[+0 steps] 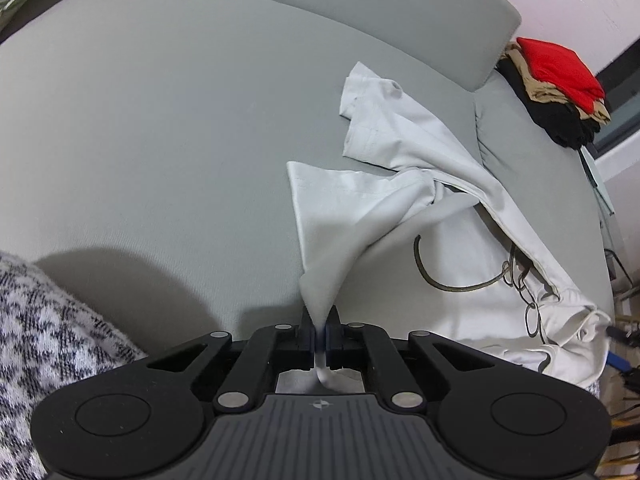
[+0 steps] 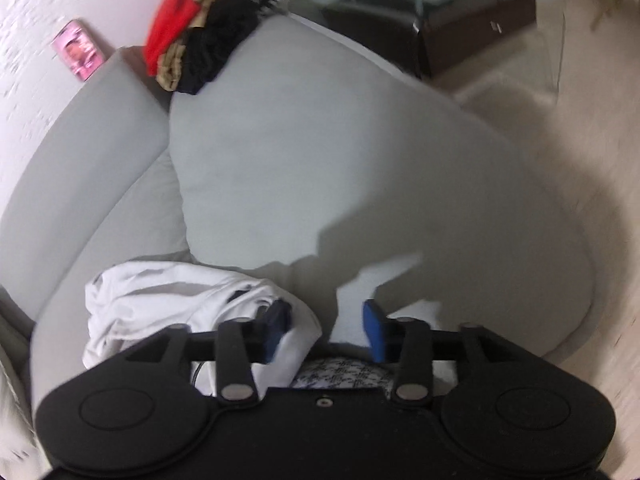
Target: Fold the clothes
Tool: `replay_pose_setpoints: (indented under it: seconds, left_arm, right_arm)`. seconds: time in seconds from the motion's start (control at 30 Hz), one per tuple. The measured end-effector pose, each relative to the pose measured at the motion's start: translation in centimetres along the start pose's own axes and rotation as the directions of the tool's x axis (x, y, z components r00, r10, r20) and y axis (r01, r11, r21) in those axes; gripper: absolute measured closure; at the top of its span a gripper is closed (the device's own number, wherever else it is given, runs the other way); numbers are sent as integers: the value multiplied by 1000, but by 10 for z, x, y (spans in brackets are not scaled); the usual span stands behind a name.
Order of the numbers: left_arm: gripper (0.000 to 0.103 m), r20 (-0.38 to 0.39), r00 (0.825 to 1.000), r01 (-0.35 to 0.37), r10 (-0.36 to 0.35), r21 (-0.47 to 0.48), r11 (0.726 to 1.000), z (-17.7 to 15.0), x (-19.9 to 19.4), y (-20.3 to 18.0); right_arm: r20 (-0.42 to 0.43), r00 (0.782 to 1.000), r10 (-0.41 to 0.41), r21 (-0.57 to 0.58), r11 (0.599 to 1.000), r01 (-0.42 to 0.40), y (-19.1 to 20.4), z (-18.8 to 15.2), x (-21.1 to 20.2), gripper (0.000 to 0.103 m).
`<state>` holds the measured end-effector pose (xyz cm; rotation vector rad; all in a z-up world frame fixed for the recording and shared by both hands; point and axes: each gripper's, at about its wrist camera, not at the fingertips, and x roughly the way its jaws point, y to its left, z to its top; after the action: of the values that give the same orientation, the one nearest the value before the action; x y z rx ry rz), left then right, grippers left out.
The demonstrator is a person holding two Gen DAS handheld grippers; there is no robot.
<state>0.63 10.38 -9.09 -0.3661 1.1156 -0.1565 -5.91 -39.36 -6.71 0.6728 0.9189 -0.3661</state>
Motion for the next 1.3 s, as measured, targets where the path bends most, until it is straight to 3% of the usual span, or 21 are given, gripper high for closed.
replay_pose_setpoints:
  seconds: [0.1, 0.23, 0.3, 0.37, 0.5, 0.53, 0.57, 0.63, 0.7, 1.0, 1.1, 1.13, 1.17, 1.2, 1.27, 1.3]
  left_arm:
    - [100, 2, 1000, 2, -2, 15, 1000, -1, -1, -1]
    - [100, -5, 1000, 12, -12, 1, 1000, -2, -1, 3]
    - [100, -4, 1000, 21, -21, -8, 1000, -2, -5, 6]
    - [100, -6, 998, 55, -55, -38, 998, -2, -9, 13]
    - [94, -6, 991, 135, -136, -113, 984, -3, -10, 29]
    - [92, -7, 988, 149, -151, -125, 981, -3, -10, 31]
    - [83, -7, 986, 163, -165, -124, 979, -4, -10, 31]
    - [75, -10, 983, 182, -184, -106, 978, -4, -8, 26]
    - [75, -25, 982, 186, -189, -93, 978, -4, 0, 21]
    - [80, -23, 978, 208, -209, -31, 978, 0, 29, 0]
    - [90, -23, 982, 189, -188, 4, 982, -1, 30, -7]
    - [102, -25, 983, 185, -184, 14, 983, -2, 30, -9]
    - [101, -32, 982, 186, -185, 24, 982, -4, 30, -11]
    - [102, -36, 982, 186, -185, 33, 982, -5, 29, -13]
    - [103, -30, 979, 203, -202, 31, 979, -3, 23, -17]
    - [103, -24, 972, 234, -234, 19, 972, -1, 16, -19]
  right_arm:
    - [-4, 1000, 5, -33, 999, -6, 14, 1, -3, 37]
    - [-50, 998, -47, -86, 995, 43, 25, 1, 18, 43]
    - [-41, 997, -70, -93, 993, 66, 19, -6, 19, 77]
    - [-44, 997, -56, -56, 997, 54, 7, -12, 18, 84]
    - [-71, 996, 57, 47, 997, -53, -14, -15, 17, 82]
    - [-79, 993, 89, 75, 994, -83, -19, -15, 17, 74]
    - [-85, 989, 117, 96, 989, -109, -22, -16, 18, 67]
    - [-93, 982, 163, 124, 981, -151, -26, -17, 19, 67]
    - [-88, 980, 176, 124, 978, -165, -26, -19, 20, 67]
    - [-75, 973, 219, 104, 972, -211, -30, -21, 36, 66]
    - [-87, 977, 196, 29, 981, -194, -24, -22, 42, 66]
    - [-90, 979, 184, -8, 983, -186, -20, -23, 41, 65]
    - [-89, 982, 168, -54, 983, -174, -15, -24, 39, 65]
    - [-85, 985, 148, -104, 982, -156, -9, -26, 37, 71]
    - [-65, 989, 132, -156, 978, -141, -1, -29, 32, 100]
    - [-62, 990, 130, -164, 977, -138, 3, -30, 30, 100]
